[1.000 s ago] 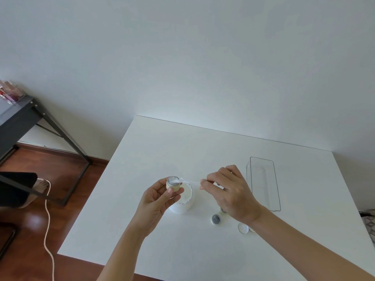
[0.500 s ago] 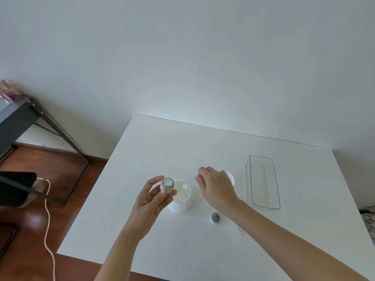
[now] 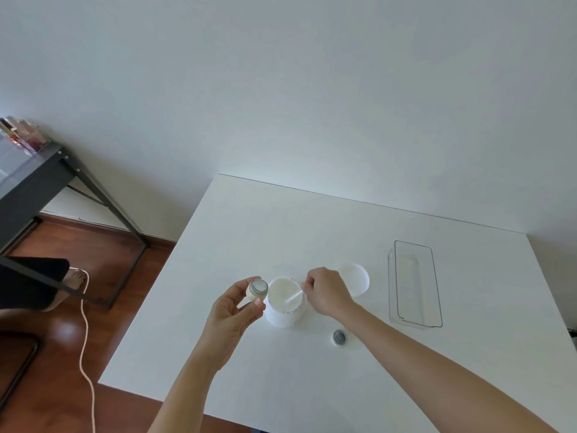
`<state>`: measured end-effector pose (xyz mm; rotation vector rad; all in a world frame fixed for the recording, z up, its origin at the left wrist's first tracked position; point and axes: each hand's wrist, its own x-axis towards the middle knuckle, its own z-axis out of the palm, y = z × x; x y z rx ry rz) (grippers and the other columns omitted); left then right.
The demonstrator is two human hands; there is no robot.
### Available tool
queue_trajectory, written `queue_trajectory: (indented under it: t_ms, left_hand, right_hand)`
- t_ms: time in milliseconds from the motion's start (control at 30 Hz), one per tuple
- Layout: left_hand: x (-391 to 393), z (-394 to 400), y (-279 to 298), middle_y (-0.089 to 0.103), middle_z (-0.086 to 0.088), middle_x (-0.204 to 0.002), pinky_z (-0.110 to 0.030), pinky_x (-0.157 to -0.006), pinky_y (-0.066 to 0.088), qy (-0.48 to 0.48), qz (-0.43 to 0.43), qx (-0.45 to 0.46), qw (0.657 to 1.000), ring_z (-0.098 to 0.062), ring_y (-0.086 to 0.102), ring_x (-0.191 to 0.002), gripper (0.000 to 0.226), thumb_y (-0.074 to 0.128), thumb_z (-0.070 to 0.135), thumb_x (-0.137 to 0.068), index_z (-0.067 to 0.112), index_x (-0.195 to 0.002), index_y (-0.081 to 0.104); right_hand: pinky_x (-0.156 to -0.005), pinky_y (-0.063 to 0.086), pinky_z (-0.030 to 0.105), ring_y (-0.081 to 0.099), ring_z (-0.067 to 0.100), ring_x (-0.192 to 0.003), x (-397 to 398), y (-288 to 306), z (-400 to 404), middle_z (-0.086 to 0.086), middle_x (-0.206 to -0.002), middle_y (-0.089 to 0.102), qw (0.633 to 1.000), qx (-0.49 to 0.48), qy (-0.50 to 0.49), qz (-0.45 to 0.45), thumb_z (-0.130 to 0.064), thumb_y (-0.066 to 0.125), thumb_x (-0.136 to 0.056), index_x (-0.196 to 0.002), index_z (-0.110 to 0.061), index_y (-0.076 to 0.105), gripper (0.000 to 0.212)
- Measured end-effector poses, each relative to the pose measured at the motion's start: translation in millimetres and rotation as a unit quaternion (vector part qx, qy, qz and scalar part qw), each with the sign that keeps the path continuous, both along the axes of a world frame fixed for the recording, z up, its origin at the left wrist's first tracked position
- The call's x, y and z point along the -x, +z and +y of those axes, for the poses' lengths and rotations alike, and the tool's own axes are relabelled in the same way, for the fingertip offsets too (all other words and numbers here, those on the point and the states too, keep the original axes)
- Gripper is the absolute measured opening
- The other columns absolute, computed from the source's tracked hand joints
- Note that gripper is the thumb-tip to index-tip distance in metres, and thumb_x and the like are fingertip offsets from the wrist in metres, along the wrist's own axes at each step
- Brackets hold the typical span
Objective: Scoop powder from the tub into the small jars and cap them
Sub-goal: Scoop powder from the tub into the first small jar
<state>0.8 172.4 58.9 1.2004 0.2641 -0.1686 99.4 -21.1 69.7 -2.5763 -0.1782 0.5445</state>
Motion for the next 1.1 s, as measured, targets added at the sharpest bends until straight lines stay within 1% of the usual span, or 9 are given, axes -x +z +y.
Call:
queue_trajectory:
  t_ms: [167,300,400,500,700,800,900,967,1100]
  left_hand:
    - [-4.0,0.2,-1.9,0.071,-0.004,-0.107,-0.028,-0.087,0.057,0.009,0.012,0.032,0.999,-0.018,0.069,-0.088,0.032,0.069,0.019,-0.083,0.016,-0.115,0.067]
    - [-5.7,-0.9,-4.3,0.072,-0.003,-0.112,-0.029,-0.090,0.057,-0.003,0.019,0.035,0.999,-0.022,0.071,-0.097,0.032,0.072,0.016,-0.082,0.020,-0.114,0.071]
    - [-7.8,-5.0,-3.5,0.073,0.000,-0.114,-0.032,-0.095,0.056,-0.019,0.012,0.010,1.000,-0.020,0.071,-0.095,0.034,0.078,0.011,-0.084,0.020,-0.115,0.070]
    - [-10.6,-12.5,0.9,0.073,0.003,-0.111,-0.036,-0.098,0.052,-0.028,0.008,-0.006,1.000,-0.017,0.071,-0.090,0.043,0.078,0.024,-0.074,0.018,-0.116,0.070]
    - [-15.4,-23.6,7.2,0.074,0.003,-0.113,-0.033,-0.092,0.057,-0.044,-0.005,0.003,0.999,-0.018,0.071,-0.092,0.043,0.078,0.025,-0.074,0.021,-0.117,0.069]
    - [-16.2,-24.2,8.1,0.073,0.002,-0.111,-0.032,-0.092,0.056,-0.046,-0.002,0.015,0.999,-0.020,0.071,-0.092,0.035,0.072,0.014,-0.082,0.019,-0.117,0.068]
    - [-16.5,-23.7,9.5,0.074,-0.001,-0.111,-0.028,-0.087,0.056,-0.048,0.000,0.030,0.998,-0.019,0.070,-0.092,0.035,0.068,0.013,-0.085,0.016,-0.120,0.068]
    - [-16.6,-23.5,10.4,0.073,-0.005,-0.114,-0.026,-0.085,0.056,-0.043,0.005,0.046,0.998,-0.018,0.071,-0.092,0.035,0.067,0.013,-0.086,0.014,-0.120,0.068]
    - [-16.2,-22.5,10.7,0.073,-0.011,-0.119,-0.026,-0.085,0.056,-0.043,0.007,0.064,0.997,-0.017,0.070,-0.093,0.032,0.067,0.015,-0.090,0.011,-0.121,0.069]
  right_hand:
    - [-0.050,0.032,0.021,0.040,0.011,-0.053,-3.6,8.2,-26.2,-0.004,-0.058,0.044,0.981,-0.104,-0.133,0.097,-0.019,0.058,-0.091,-0.061,-0.014,0.048,0.032]
    - [-0.060,0.034,0.024,0.039,0.014,-0.057,-3.8,22.0,-42.1,-0.002,-0.060,0.043,0.961,-0.165,-0.172,0.141,-0.020,0.060,-0.091,-0.068,-0.013,0.057,0.024]
    - [-0.057,0.033,0.020,0.042,0.016,-0.061,-2.9,40.6,-48.2,-0.002,-0.064,0.044,0.949,-0.202,-0.181,0.159,-0.022,0.060,-0.090,-0.069,-0.015,0.061,0.023]
    - [-0.055,0.027,0.020,0.043,0.014,-0.059,-2.2,58.4,-49.1,-0.004,-0.064,0.045,0.942,-0.232,-0.167,0.176,-0.025,0.060,-0.091,-0.069,-0.017,0.062,0.023]
    - [-0.055,0.028,0.019,0.041,0.012,-0.057,1.2,74.9,-37.6,-0.005,-0.062,0.046,0.939,-0.255,-0.139,0.184,-0.025,0.059,-0.092,-0.069,-0.017,0.062,0.025]
    - [-0.060,0.034,0.021,0.038,0.013,-0.058,4.6,75.1,-32.3,-0.001,-0.066,0.047,0.948,-0.254,-0.135,0.134,-0.022,0.059,-0.092,-0.069,-0.012,0.062,0.025]
    - [-0.055,0.035,0.017,0.040,0.008,-0.054,9.5,74.9,-30.9,-0.001,-0.064,0.050,0.962,-0.242,-0.121,0.034,-0.021,0.061,-0.091,-0.075,-0.004,0.064,0.024]
    - [-0.051,0.035,0.011,0.041,0.003,-0.051,14.1,76.9,-30.6,-0.006,-0.060,0.053,0.967,-0.233,-0.093,-0.046,-0.021,0.062,-0.090,-0.072,-0.010,0.062,0.021]
    - [-0.061,0.039,0.013,0.049,0.009,-0.061,22.4,79.6,-31.9,-0.004,-0.067,0.059,0.947,-0.236,-0.015,-0.217,-0.014,0.065,-0.089,-0.073,-0.015,0.062,0.016]
